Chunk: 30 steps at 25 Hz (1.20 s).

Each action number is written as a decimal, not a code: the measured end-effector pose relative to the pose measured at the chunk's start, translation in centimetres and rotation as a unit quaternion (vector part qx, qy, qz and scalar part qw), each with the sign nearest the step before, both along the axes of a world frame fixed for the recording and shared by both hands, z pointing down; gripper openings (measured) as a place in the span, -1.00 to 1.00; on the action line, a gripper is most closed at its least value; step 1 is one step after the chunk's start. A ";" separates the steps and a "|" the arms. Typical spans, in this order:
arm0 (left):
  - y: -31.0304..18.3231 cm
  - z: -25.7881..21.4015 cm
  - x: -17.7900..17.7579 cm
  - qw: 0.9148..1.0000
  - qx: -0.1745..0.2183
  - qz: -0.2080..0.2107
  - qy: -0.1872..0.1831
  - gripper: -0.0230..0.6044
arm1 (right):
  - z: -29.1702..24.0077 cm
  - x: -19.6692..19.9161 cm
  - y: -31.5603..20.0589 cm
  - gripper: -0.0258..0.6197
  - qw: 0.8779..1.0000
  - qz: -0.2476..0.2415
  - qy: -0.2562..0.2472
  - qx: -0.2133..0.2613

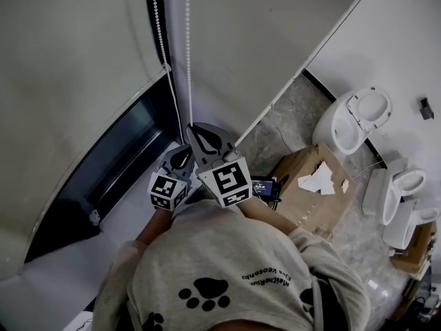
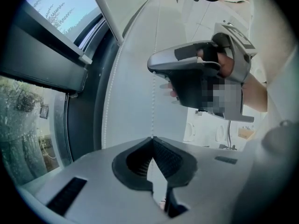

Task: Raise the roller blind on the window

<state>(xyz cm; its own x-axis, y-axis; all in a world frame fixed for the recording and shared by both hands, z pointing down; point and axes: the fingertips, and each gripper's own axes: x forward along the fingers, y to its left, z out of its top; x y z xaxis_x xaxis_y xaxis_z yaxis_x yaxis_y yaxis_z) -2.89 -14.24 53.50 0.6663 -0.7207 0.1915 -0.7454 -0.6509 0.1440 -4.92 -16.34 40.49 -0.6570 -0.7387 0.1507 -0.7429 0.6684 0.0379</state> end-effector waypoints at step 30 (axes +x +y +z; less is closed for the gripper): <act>-0.7 -23.9 -2.5 0.988 0.131 0.032 0.071 -0.68 | -0.1 -0.6 -0.3 -0.89 1.000 -0.007 -0.012 0.014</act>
<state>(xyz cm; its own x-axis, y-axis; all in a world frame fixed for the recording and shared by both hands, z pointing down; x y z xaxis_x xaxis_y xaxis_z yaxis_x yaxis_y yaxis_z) -5.38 -14.91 29.58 0.7190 -0.6886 -0.0941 -0.6857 -0.7250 0.0650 -5.55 -16.66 40.39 -0.6702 -0.7336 0.1128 -0.7347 0.6772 0.0389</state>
